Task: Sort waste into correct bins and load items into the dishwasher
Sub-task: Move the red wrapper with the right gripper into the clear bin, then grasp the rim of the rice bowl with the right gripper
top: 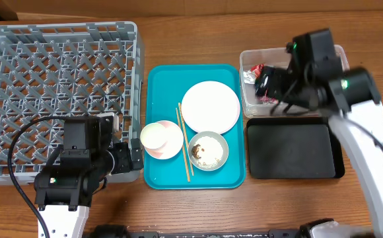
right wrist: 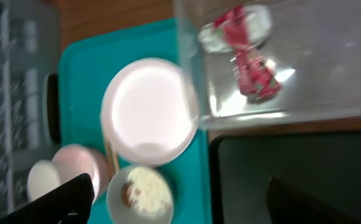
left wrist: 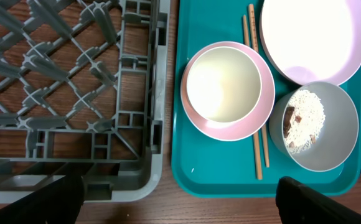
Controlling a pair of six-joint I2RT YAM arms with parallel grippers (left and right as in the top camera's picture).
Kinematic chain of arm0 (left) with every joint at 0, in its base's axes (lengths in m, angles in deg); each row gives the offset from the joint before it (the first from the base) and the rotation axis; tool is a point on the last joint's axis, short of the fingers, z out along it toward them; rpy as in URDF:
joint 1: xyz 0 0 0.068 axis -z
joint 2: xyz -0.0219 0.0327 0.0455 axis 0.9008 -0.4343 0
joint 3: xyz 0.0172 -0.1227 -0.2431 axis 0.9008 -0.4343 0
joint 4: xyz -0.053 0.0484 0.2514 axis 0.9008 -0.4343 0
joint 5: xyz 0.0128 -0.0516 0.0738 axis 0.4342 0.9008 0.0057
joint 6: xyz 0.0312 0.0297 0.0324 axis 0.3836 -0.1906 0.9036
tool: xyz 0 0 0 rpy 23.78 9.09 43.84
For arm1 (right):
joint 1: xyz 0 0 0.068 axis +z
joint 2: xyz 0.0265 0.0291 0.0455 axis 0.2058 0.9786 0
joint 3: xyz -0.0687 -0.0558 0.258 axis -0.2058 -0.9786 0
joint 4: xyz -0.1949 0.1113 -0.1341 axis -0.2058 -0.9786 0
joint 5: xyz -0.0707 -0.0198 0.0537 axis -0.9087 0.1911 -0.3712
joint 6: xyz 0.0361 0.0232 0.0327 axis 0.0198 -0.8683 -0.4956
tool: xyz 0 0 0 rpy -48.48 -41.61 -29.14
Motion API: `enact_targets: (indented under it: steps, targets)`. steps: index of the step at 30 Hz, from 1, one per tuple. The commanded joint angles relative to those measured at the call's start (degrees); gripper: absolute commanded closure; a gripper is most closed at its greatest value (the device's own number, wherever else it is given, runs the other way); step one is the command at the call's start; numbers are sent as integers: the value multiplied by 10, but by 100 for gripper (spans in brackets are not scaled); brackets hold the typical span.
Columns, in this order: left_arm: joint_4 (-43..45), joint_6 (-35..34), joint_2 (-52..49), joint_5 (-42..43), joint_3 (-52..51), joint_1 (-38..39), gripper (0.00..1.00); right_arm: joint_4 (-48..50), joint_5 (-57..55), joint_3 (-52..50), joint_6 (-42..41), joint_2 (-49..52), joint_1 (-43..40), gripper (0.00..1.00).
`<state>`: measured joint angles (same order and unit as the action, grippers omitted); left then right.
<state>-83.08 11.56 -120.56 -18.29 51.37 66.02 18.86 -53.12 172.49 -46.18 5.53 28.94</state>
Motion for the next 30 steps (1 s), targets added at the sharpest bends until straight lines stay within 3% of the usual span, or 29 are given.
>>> enact_targets:
  steps: [1,7,13,19,25,28,30]
  targets:
    - [0,-10,0,0,14,-3,0,-3,16,-58,53,-24,81,11]
    - [0,-10,0,0,14,-3,0,51,15,-154,60,-9,220,14]
    - [0,-10,0,0,14,-3,0,177,15,-242,51,45,317,33]
    - [-1,-10,0,0,14,-3,0,229,15,-249,51,119,346,37]
    - [-4,-10,0,0,14,-3,0,242,18,-249,36,172,346,49]
    - [-3,-10,0,0,14,-3,0,241,29,-249,36,190,347,65]
    - [-3,-10,0,0,14,-3,0,242,28,-249,35,190,347,70]
